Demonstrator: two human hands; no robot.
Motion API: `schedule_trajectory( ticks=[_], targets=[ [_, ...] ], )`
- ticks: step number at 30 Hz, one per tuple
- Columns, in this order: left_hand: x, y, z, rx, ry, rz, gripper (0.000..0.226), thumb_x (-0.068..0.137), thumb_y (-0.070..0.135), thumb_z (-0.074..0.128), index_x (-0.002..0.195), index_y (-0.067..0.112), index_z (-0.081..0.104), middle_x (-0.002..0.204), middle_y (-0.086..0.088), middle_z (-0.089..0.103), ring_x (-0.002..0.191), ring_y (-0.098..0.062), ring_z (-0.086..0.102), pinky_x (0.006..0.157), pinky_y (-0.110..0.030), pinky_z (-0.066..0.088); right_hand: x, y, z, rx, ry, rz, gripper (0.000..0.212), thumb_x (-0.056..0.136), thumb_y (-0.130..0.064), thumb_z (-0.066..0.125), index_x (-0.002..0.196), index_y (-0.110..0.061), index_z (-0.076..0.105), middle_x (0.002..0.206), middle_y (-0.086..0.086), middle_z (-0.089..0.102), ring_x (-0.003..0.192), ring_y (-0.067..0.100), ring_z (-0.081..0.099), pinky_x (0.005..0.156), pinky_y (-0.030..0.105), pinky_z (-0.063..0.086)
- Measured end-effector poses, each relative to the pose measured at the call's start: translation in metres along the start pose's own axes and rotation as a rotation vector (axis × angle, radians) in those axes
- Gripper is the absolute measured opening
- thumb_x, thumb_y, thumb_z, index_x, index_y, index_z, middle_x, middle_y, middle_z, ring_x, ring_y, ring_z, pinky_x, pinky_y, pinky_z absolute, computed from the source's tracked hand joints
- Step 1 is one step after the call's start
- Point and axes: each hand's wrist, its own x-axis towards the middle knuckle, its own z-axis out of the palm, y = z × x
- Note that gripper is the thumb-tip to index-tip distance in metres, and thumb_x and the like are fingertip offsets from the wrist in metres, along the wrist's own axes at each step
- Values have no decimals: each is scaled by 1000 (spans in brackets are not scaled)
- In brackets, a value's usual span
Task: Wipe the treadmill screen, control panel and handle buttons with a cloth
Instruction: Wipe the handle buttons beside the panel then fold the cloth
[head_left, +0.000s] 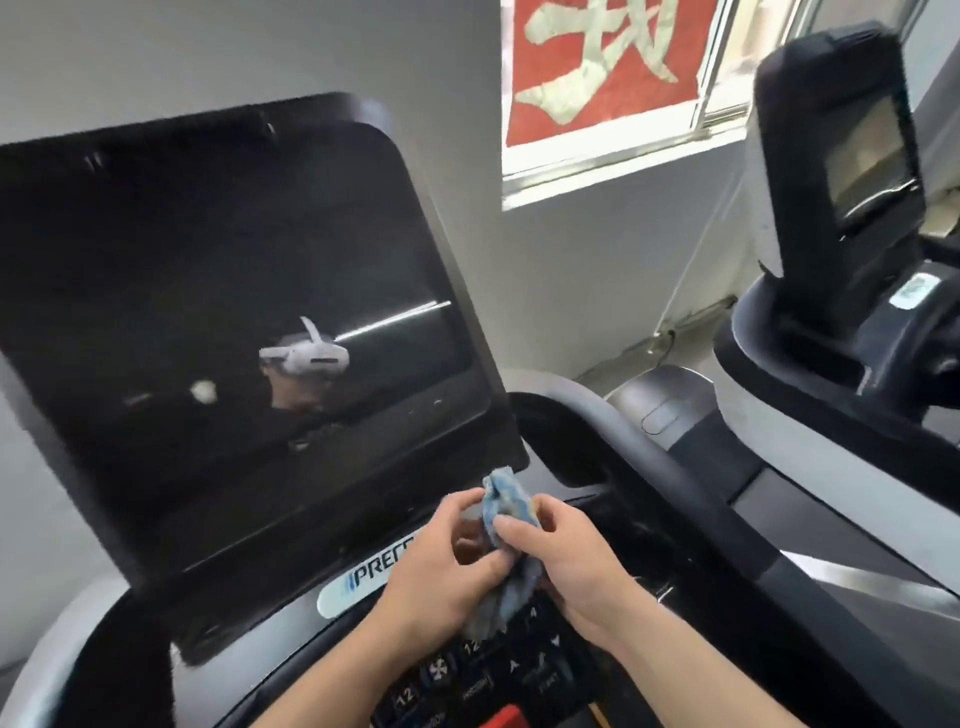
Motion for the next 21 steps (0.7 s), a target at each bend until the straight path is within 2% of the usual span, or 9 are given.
schedule_trajectory(
  ticks=[3,6,8,10,14,15,17,19,21],
  targets=[
    [-5,17,-13,-155,117,-40,47,78,20,82,123,27,68,83,12,76,74,-1,68,71,-19,52,6,-20,19,6,-135,3,39,91,-8,79,121,8,60,116,28,74,107,43,73,101,59,56],
    [-11,29,-31,-156,264,-36,37,74,24,78,111,29,77,71,9,66,67,-11,60,69,-31,53,13,-49,29,-48,-220,-57,39,77,-8,83,111,1,68,118,35,69,101,39,71,100,58,54],
    [-15,38,-39,-262,327,-29,19,87,14,75,105,19,80,84,-11,75,80,-28,70,85,-44,61,17,-72,33,-81,-275,-96,33,78,-8,82,109,-1,72,118,37,67,99,37,70,100,58,53],
    [-21,50,-42,-392,332,2,15,97,8,73,112,9,75,99,-25,73,93,-33,73,93,-55,61,18,-95,35,-75,-337,-108,25,91,-9,76,114,1,72,120,38,67,99,39,70,98,56,56],
    [-26,70,-28,-414,224,-25,49,86,35,87,126,18,66,116,-26,69,101,-40,75,84,-55,63,12,-126,34,-47,-418,-107,34,109,-28,54,121,-3,73,121,27,73,107,38,73,99,52,58],
    [-24,74,-23,-399,230,-26,49,83,39,88,123,19,69,117,-28,69,102,-44,74,86,-56,62,10,-131,32,-57,-424,-103,37,110,-33,50,122,-6,73,120,23,75,110,37,74,100,52,58],
    [-15,80,-12,-372,310,1,29,88,36,84,111,21,76,110,-27,73,101,-45,74,92,-61,59,7,-134,27,-86,-423,-118,43,111,-41,48,125,-9,72,120,20,75,114,38,72,101,55,57],
    [-7,88,-3,-334,407,27,9,95,26,77,99,18,80,99,-19,78,92,-34,77,93,-61,59,5,-132,22,-139,-435,-168,44,103,-50,61,124,-12,69,119,20,75,114,41,72,101,61,56],
    [0,94,4,-336,465,33,16,95,29,77,91,14,80,94,-20,79,84,-29,76,88,-60,59,5,-130,15,-257,-405,-233,54,83,-52,85,120,-17,65,114,15,76,110,36,74,99,62,57]
  ],
)
